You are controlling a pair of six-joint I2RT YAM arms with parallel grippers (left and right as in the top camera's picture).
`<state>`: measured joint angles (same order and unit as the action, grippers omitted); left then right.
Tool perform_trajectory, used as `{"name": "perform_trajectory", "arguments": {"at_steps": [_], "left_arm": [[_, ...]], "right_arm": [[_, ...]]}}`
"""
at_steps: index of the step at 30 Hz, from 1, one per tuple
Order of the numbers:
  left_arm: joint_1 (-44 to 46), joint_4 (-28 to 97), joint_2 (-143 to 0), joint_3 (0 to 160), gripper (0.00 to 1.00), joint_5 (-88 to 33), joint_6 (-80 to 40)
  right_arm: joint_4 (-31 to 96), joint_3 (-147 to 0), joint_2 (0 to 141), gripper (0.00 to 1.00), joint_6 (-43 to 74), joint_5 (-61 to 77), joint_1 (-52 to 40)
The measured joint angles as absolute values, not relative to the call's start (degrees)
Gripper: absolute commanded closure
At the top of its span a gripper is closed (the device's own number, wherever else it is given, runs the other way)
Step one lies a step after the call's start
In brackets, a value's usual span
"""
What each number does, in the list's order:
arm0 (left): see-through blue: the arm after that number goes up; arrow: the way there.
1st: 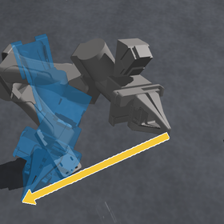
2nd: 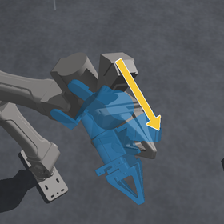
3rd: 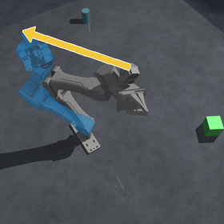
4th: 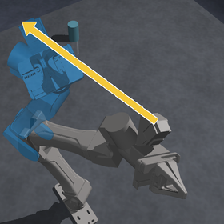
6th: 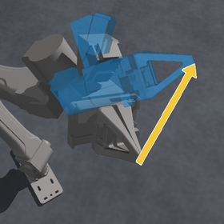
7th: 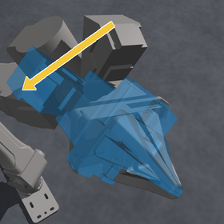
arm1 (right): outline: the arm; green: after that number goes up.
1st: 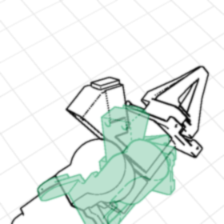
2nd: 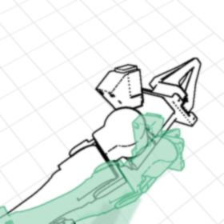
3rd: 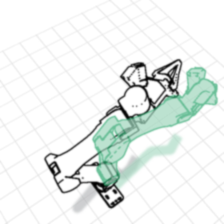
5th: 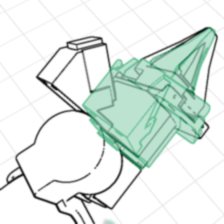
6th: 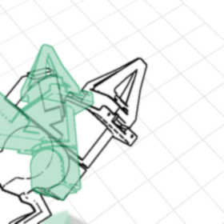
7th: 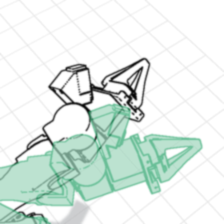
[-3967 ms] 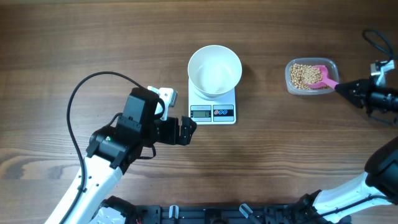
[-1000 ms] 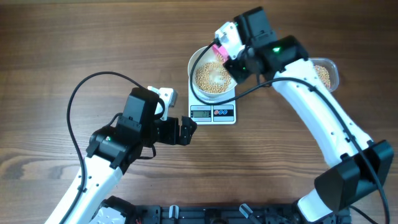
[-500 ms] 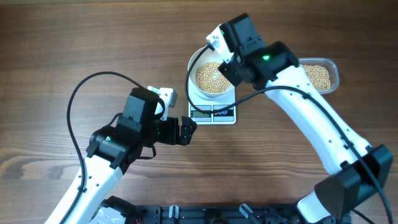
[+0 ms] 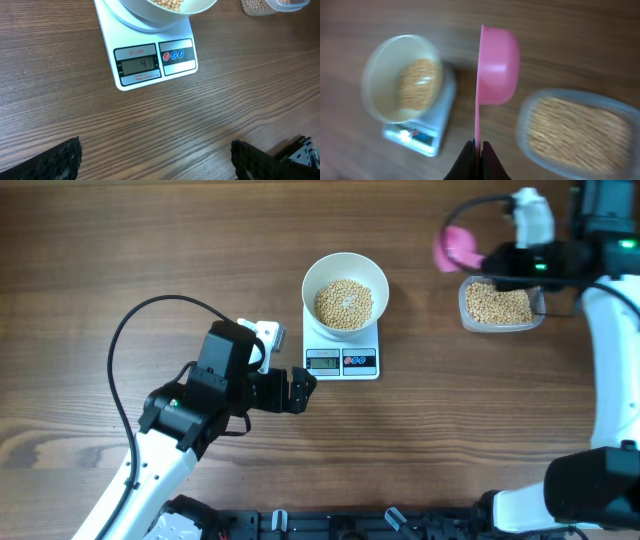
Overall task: Scoop item into bowl and weigh 150g on scale
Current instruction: 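Move the empty pink scoop back over the soybean tub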
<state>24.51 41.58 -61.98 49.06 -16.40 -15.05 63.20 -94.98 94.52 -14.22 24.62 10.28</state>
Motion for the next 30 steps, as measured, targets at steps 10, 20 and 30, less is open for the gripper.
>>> {"name": "perform_trajectory", "arguments": {"at_steps": [10,20,30], "left_arm": [[24.51,41.58,-61.98,49.06,0.0,-16.38,-15.05],[24.51,41.58,-61.98,49.06,0.0,-16.38,-15.05],[24.51,41.58,-61.98,49.06,0.0,-16.4,-15.05]], "right_arm": [[64.95,-93.3,94.48,0.96,-15.55,6.26,13.56],[59.35,-84.49,94.48,0.96,-14.17,-1.63,13.23],[56.03,-79.59,94.48,0.96,-13.89,-3.07,8.82]]}}
